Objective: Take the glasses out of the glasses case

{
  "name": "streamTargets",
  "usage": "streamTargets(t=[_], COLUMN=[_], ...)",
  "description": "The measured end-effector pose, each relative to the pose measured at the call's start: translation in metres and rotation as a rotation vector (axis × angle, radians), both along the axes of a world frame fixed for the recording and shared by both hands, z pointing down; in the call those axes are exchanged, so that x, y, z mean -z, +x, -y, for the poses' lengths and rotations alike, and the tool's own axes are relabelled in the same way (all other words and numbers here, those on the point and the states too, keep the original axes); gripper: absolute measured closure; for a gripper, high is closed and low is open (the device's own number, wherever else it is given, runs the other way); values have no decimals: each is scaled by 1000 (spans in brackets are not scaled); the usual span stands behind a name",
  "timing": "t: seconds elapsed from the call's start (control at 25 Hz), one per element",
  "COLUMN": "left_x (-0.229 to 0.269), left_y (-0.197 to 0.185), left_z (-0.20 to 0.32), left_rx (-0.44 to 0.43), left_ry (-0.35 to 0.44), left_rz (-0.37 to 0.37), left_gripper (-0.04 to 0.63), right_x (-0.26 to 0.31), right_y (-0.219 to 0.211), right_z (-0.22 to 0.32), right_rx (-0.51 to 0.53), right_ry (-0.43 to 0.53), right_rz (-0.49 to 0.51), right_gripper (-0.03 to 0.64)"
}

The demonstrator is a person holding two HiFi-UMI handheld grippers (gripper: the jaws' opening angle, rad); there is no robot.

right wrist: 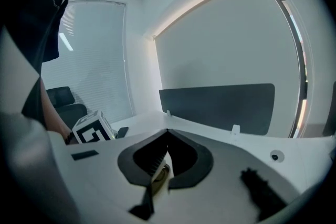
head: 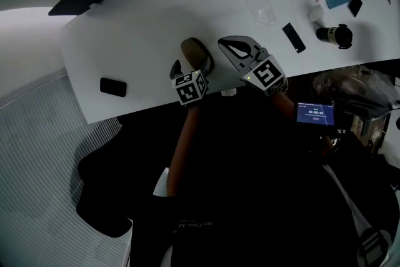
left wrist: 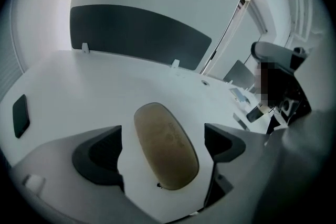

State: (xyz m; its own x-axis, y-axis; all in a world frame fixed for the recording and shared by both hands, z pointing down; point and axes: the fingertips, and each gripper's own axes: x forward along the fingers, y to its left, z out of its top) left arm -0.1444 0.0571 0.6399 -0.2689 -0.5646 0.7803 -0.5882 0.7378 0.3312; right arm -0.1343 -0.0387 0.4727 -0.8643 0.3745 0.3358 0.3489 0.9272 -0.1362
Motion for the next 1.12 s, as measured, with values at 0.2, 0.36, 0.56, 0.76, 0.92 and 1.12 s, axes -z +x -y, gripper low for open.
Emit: streamTargets(t=[0.2, 0.36, 0.56, 0.76, 0.92, 1.12], left_x=[-23, -39, -40, -34, -26, -22], left_y=[10, 15, 17, 20, 24, 30], left_z=[14, 14, 4, 0, -2, -12], left_rx=[-12, -29, -21, -21, -28, -53], left_ry=[-97, -173, -182, -129, -40, 70], left_rz=[-44, -41, -55, -98, -130, -148], left_gripper=[92, 92, 161, 192, 201, 210], right_x=[-11, -17, -22, -38, -79, -141], right_y=[1, 2, 3, 0, 2, 9], right_z=[21, 36, 37, 21, -13, -74], right_rx=[-12, -23, -18, 22, 115, 263], right_ry=[-27, -42, -44, -37, -5, 55], right_rz=[-18, -22, -22, -57, -147, -310], right_gripper=[615, 615, 615, 615, 615, 615])
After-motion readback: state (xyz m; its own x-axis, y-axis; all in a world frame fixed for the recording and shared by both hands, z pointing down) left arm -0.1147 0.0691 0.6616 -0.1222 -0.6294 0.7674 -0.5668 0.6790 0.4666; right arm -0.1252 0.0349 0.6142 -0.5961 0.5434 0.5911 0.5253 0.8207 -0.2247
